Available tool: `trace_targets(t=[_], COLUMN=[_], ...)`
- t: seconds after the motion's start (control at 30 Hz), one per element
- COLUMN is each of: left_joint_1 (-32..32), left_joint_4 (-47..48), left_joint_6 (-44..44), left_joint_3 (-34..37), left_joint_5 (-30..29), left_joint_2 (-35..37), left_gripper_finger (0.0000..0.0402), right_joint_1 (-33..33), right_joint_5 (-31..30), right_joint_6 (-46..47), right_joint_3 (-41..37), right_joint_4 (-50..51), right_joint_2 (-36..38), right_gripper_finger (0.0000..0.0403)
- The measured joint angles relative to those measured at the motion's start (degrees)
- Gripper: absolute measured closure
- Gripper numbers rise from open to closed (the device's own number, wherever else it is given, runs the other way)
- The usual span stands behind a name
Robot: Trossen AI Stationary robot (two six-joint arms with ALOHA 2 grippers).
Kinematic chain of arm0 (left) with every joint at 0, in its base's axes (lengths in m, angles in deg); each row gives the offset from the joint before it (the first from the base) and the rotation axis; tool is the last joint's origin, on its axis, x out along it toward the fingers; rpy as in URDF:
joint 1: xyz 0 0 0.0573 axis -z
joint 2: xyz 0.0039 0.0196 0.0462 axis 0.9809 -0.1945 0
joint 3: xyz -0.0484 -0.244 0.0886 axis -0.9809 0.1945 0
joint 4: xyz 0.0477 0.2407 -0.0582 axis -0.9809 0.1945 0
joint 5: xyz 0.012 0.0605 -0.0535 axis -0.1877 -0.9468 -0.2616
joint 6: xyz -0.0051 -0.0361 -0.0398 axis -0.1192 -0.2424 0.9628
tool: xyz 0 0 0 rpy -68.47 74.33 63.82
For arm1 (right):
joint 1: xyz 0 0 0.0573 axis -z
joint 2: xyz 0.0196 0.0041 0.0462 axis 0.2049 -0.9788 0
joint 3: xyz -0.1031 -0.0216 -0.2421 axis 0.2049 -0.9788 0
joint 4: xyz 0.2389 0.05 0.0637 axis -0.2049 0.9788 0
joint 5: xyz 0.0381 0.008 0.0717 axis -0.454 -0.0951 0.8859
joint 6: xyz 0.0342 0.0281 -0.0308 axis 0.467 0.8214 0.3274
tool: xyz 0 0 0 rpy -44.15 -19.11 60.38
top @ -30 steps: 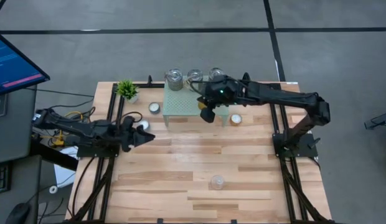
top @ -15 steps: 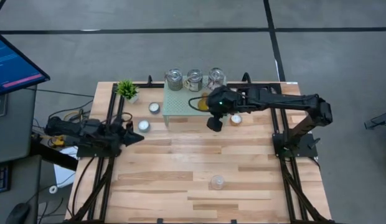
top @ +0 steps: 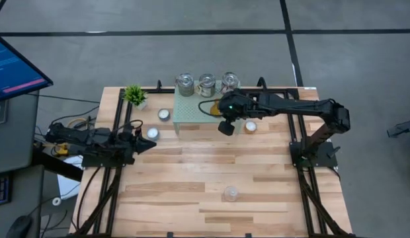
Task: Pick & Place candle stick holders
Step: Put the orange candle holder on the shelf
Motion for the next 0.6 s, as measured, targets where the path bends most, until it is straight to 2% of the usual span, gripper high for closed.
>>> trace_targets(t=[0.3,0.43,0.6], left_joint_1=[0.0,0.0,0.0], left_joint_4=[-0.57,-0.83,-1.05], left_joint_6=[0.01,0.03,0.03], left_joint_3=[0.0,0.02,0.03], left_joint_5=[0.01,0.01,0.01], left_joint_2=[-1.35,-1.58,-2.14], left_gripper_finger=[0.0394,0.0394,0.0392], right_joint_1=[3.01,4.11,4.27], right_joint_5=[0.2,2.78,3.0], right_joint_6=[-1.91,-2.51,-3.06], right_joint_3=[0.02,0.02,0.04], right_joint_4=[-4.3,-6.42,-10.11], right_joint_2=[0.0,0.0,0.0], right_gripper_finger=[0.0403,0.0403,0.0403])
